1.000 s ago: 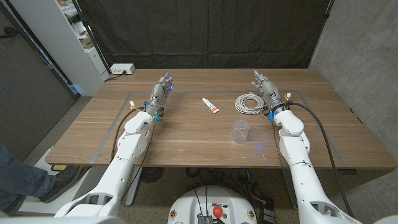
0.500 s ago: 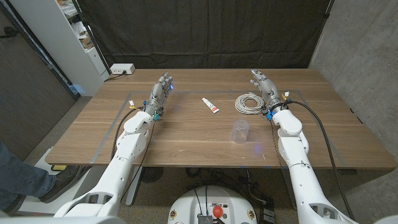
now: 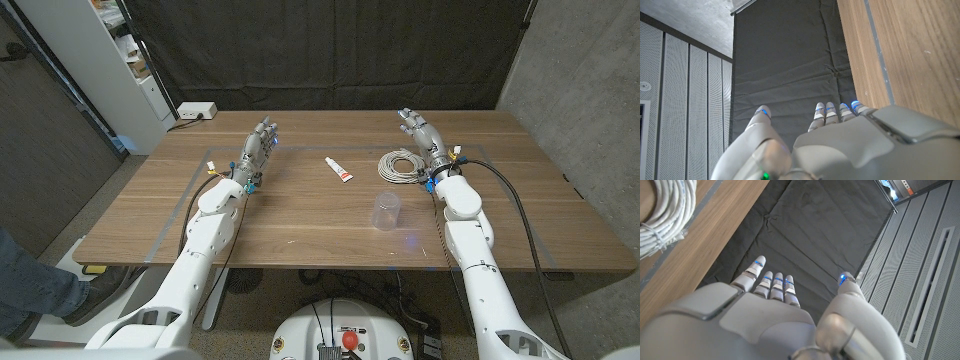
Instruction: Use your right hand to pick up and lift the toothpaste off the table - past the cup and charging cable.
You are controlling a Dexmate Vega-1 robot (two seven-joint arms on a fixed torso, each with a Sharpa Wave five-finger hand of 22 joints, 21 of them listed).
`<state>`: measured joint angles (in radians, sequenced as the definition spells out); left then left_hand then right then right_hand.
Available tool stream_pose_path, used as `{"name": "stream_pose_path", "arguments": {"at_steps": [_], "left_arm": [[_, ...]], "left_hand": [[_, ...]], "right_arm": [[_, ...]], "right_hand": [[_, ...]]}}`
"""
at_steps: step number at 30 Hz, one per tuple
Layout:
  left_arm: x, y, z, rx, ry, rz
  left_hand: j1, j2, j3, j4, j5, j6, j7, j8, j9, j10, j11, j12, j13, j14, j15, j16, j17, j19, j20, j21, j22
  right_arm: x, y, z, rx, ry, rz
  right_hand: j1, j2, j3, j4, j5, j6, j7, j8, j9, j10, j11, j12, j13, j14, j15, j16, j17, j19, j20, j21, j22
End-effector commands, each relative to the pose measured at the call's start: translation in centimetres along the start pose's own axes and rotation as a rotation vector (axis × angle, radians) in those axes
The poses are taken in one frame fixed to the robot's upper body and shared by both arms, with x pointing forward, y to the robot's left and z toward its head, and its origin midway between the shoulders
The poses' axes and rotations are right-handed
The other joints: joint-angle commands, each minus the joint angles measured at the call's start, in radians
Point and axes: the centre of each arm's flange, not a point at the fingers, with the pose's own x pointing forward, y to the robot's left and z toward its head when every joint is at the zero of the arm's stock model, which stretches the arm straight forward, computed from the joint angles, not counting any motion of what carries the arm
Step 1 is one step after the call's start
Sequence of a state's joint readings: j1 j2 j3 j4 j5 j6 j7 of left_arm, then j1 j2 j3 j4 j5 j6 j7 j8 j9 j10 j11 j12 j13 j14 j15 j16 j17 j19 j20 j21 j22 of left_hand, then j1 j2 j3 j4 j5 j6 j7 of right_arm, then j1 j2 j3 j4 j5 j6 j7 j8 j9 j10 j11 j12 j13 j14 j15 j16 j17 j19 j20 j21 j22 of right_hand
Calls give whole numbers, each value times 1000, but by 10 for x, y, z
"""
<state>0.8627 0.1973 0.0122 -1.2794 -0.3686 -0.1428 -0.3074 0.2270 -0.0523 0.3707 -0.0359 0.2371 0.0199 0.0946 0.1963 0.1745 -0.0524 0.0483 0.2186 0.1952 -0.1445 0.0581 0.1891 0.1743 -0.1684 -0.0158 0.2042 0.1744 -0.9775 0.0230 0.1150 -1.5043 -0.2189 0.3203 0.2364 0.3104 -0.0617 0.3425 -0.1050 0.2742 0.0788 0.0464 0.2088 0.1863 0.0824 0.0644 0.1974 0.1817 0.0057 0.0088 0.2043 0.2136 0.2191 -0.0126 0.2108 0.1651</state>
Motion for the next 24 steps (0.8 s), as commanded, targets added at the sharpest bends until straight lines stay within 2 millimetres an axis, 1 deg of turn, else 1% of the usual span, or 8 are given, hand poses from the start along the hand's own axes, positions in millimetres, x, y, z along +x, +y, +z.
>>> {"name": "stream_pose_path", "arguments": {"at_steps": [1,8,10,21,24], "left_arm": [[3,2,2,18,4,-15],[6,4,3,26,9,-31],[7,4,3,35,11,-27],[6,6,1,32,12,-22],[6,7,2,35,13,-24]], "left_hand": [[4,5,1,-6,2,8,3,2,3,4,2,0,0,-1,-2,2,5,-5,3,3,5],[5,8,2,-7,2,9,2,1,3,1,1,-1,-1,-3,-1,1,5,-8,6,1,5],[6,8,2,-8,1,8,3,0,3,1,3,-2,-1,-3,-1,0,5,-8,6,1,5],[8,12,3,-9,0,8,1,-2,3,-3,2,-4,-2,-7,-2,-2,5,-12,7,-2,5],[8,13,3,-10,-1,8,2,-2,3,-3,2,-4,-2,-7,-1,-2,5,-13,7,-2,5]], "right_arm": [[0,9,9,-65,-16,3],[0,16,15,-130,-25,5],[-1,18,16,-140,-29,4],[0,25,22,-188,-42,0],[-1,28,22,-201,-42,-2]], "right_hand": [[9,1,0,-6,6,8,4,-4,1,5,1,6,3,6,4,4,2,7,2,-3,5],[12,1,0,-8,5,10,4,-4,1,7,0,6,3,7,5,4,1,7,2,-4,5],[11,3,-1,-7,5,10,5,-5,1,9,-1,7,3,13,10,6,2,8,2,-5,5],[10,3,-5,-8,3,12,5,-6,1,21,-4,9,4,33,7,14,2,26,3,-1,6],[14,6,-4,-10,3,17,5,-5,1,34,-2,12,4,42,10,17,1,32,6,-1,6]]}}
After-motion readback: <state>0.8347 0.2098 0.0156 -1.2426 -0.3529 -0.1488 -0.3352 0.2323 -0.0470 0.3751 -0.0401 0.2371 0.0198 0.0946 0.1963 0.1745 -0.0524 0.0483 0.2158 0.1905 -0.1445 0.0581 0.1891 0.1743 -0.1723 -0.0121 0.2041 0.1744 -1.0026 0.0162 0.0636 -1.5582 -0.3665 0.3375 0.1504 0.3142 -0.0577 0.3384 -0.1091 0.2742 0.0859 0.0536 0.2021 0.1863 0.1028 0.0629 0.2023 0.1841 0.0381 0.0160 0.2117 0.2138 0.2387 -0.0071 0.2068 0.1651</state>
